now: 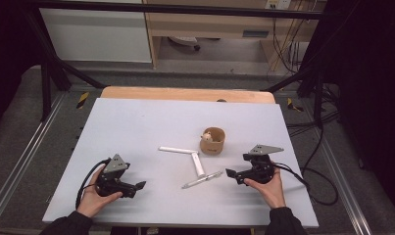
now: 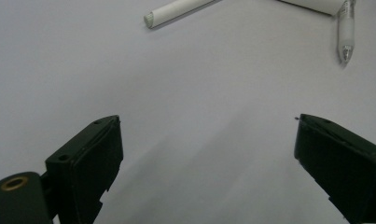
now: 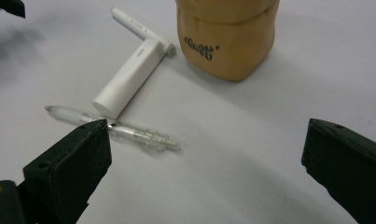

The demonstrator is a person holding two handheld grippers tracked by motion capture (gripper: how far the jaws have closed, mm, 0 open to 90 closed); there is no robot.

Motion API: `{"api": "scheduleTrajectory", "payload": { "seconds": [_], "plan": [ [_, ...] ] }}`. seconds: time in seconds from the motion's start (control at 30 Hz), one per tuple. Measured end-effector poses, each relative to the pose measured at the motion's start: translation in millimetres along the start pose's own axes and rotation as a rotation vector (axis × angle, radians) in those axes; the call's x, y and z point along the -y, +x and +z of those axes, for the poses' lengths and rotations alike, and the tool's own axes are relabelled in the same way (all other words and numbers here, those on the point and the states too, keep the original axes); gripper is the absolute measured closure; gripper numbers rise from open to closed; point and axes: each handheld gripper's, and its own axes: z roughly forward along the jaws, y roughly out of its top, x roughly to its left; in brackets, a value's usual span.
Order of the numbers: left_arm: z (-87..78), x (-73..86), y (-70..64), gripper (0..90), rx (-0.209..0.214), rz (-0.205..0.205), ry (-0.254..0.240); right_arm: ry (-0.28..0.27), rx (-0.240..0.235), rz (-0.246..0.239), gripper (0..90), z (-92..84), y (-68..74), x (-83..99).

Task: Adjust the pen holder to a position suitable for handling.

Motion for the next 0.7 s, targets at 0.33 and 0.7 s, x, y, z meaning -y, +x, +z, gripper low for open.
{"api": "scheduleTrajectory", "payload": {
  "seconds": [0.33, 0.7],
  "plan": [
    [18.8, -19.9, -24.9, 8.5, 0.036, 0.051, 0.021, 0.035, -0.001, 0.0, 1.5, -2.0, -2.9, 14.1],
    [44.2, -43.4, -52.9, 8.8, 0.076, 0.106, 0.054, 0.032, -0.001, 0.006, 0.8, -11.5, -6.8, 21.5]
  ]
}}
